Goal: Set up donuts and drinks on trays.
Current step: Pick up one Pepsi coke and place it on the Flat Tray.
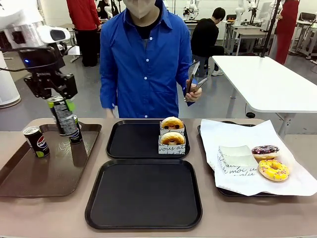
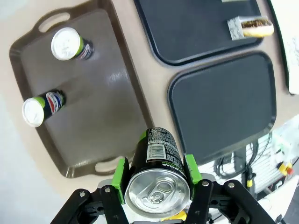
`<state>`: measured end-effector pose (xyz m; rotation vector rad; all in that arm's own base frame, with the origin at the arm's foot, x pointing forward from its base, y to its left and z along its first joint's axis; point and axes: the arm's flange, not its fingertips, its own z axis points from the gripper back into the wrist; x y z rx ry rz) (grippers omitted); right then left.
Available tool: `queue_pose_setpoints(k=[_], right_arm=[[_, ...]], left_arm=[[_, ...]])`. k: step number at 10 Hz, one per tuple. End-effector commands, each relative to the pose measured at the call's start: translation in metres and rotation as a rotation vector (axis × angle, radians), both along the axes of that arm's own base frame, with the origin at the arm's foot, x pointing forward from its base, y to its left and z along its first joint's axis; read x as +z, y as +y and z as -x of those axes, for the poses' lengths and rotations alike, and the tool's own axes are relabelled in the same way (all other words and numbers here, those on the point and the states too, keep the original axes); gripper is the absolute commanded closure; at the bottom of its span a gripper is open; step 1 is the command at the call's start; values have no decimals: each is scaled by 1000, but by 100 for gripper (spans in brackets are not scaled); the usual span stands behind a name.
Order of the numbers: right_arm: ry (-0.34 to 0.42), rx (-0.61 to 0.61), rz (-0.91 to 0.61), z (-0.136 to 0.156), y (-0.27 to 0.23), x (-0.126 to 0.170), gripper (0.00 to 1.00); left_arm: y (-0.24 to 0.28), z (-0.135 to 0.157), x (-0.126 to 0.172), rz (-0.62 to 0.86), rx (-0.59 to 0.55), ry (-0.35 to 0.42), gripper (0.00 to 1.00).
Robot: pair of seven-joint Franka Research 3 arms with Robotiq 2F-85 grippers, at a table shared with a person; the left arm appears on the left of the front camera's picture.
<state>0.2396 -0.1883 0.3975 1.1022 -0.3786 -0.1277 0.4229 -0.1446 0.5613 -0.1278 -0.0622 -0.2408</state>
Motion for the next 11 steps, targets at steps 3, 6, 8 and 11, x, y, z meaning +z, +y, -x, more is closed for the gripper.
queue_pose_setpoints(k=[3,6,8,11], right_arm=[[-19,4,-15,-1,0,0,0],[-19,4,-15,-1,0,0,0],[-19,4,-15,-1,0,0,0],[-19,4,-15,-1,0,0,0]], left_arm=[[-74,-45,-49,-54,82,-14,41],[-115,-81,-100,-48,155,-1,41],[-132,-95,-120,-26,162,-45,41],[-142,-93,-149,-5,158,-101,41]])
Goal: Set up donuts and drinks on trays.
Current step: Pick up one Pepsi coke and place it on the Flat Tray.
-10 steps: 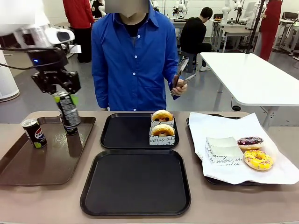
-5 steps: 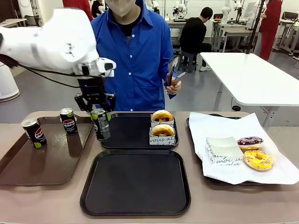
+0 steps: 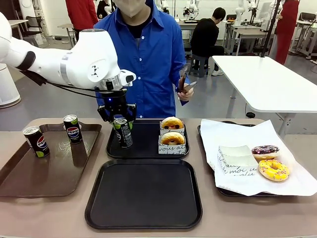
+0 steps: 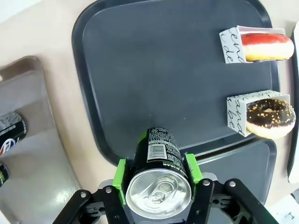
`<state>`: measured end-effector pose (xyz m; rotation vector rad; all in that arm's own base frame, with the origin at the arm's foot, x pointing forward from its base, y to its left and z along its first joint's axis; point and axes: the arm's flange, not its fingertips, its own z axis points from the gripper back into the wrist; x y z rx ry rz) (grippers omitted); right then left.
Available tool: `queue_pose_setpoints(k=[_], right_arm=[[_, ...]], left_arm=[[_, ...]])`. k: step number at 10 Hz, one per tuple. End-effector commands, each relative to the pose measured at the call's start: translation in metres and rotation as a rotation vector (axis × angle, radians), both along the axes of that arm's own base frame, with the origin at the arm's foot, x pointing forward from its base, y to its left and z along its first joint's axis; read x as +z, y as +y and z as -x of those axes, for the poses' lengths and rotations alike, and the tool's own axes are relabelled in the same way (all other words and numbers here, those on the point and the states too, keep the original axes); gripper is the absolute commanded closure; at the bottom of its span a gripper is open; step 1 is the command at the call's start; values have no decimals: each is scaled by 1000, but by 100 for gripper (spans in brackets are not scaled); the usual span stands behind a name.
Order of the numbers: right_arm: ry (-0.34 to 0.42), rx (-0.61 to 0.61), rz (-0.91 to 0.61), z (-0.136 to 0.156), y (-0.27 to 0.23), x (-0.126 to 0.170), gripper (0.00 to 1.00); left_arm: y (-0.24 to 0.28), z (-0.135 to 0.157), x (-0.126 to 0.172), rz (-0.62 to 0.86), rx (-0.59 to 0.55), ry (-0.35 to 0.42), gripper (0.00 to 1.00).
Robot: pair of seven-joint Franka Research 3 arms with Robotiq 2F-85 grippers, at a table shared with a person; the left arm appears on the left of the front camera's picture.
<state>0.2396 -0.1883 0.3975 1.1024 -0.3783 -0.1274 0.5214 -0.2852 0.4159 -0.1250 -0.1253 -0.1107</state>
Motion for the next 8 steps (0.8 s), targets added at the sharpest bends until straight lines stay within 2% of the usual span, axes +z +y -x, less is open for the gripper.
queue_pose_setpoints(k=[1,2,3,4,8], right_arm=[[-19,4,-15,-1,0,0,0],[-19,4,-15,-1,0,0,0],[-19,4,-15,-1,0,0,0],[-19,4,-15,-1,0,0,0],[-19,4,-15,-1,0,0,0]], left_arm=[[-3,5,-8,-23,14,-63,41],[-4,5,-9,-36,-12,-77,41],[-6,6,-10,-40,-34,-83,30],[-6,8,-11,-44,-35,-84,0],[1,11,-5,-34,-34,-55,2]])
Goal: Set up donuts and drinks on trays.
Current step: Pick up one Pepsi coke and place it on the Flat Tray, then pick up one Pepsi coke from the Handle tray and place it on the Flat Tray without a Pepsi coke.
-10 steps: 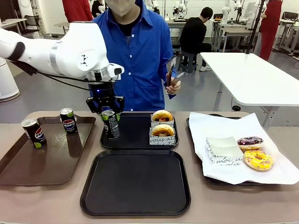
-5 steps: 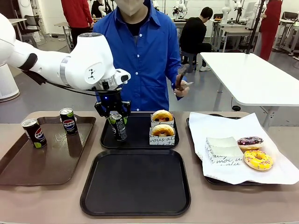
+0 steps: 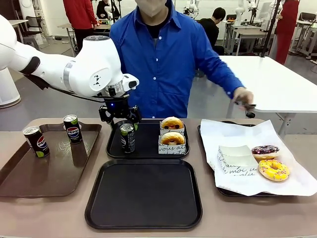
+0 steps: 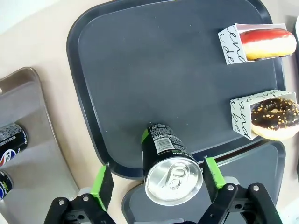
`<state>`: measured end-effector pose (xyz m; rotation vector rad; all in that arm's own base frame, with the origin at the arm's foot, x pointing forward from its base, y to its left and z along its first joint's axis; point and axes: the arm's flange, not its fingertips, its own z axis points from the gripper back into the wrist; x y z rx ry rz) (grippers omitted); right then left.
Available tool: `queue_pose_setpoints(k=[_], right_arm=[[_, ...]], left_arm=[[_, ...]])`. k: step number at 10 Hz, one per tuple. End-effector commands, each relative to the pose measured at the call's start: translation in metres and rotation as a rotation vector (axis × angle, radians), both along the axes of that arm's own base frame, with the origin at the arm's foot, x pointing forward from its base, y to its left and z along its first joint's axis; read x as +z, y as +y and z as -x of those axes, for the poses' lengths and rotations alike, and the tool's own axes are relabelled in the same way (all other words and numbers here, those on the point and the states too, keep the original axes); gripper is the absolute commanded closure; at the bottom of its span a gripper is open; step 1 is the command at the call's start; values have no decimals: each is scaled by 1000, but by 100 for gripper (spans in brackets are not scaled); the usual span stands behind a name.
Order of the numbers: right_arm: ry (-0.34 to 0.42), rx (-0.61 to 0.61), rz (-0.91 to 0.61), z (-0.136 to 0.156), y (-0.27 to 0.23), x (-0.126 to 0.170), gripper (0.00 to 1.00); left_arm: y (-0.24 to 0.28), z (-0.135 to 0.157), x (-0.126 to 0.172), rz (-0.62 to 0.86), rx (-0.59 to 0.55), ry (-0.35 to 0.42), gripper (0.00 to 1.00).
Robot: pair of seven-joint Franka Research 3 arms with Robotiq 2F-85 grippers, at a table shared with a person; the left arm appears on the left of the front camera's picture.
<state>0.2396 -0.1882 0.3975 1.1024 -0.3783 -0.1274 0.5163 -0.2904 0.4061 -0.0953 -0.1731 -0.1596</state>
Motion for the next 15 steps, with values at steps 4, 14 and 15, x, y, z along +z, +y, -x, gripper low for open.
queue_pose_setpoints(k=[4,14,15], right_arm=[[-19,4,-15,-1,0,0,0],[-19,4,-15,-1,0,0,0],[-19,4,-15,-1,0,0,0]], left_arm=[[14,29,35,62,-26,36,0],[15,51,59,61,-46,86,0],[15,51,59,61,-46,86,0]])
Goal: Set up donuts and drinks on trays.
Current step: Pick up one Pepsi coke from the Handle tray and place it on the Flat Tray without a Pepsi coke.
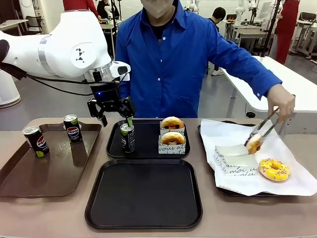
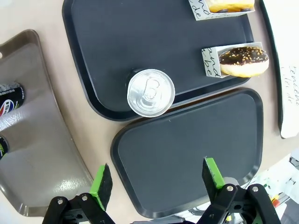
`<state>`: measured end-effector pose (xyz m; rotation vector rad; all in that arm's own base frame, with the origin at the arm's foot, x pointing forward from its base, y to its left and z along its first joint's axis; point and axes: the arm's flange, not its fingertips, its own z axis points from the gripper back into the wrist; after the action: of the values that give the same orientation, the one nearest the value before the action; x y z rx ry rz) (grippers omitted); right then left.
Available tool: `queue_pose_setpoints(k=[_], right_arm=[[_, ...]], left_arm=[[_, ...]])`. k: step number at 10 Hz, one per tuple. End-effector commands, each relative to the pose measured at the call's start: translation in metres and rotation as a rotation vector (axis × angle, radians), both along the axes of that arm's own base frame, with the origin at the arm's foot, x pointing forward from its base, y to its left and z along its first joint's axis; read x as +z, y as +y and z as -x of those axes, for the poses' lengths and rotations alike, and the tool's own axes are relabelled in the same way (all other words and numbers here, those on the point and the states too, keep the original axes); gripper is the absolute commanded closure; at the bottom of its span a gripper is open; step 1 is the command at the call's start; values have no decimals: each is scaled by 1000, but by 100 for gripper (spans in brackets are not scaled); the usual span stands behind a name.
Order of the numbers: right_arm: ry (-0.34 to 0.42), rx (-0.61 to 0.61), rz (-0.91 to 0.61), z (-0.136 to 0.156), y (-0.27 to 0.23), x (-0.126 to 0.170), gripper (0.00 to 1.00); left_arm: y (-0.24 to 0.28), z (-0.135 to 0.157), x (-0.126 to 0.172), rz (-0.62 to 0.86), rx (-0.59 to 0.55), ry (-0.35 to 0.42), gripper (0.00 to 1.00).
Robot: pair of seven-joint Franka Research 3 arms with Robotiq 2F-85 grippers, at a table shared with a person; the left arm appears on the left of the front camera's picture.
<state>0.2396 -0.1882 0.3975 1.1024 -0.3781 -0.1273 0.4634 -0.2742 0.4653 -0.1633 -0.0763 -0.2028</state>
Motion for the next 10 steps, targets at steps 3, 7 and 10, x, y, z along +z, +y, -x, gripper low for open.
queue_pose_setpoints(k=[3,7,10], right_arm=[[-19,3,-15,-1,0,0,0],[-19,3,-15,-1,0,0,0],[-19,3,-15,-1,0,0,0]], left_arm=[[0,0,0,0,0,0,0],[114,-56,74,58,217,-127,0],[190,-73,94,-90,203,-167,0]])
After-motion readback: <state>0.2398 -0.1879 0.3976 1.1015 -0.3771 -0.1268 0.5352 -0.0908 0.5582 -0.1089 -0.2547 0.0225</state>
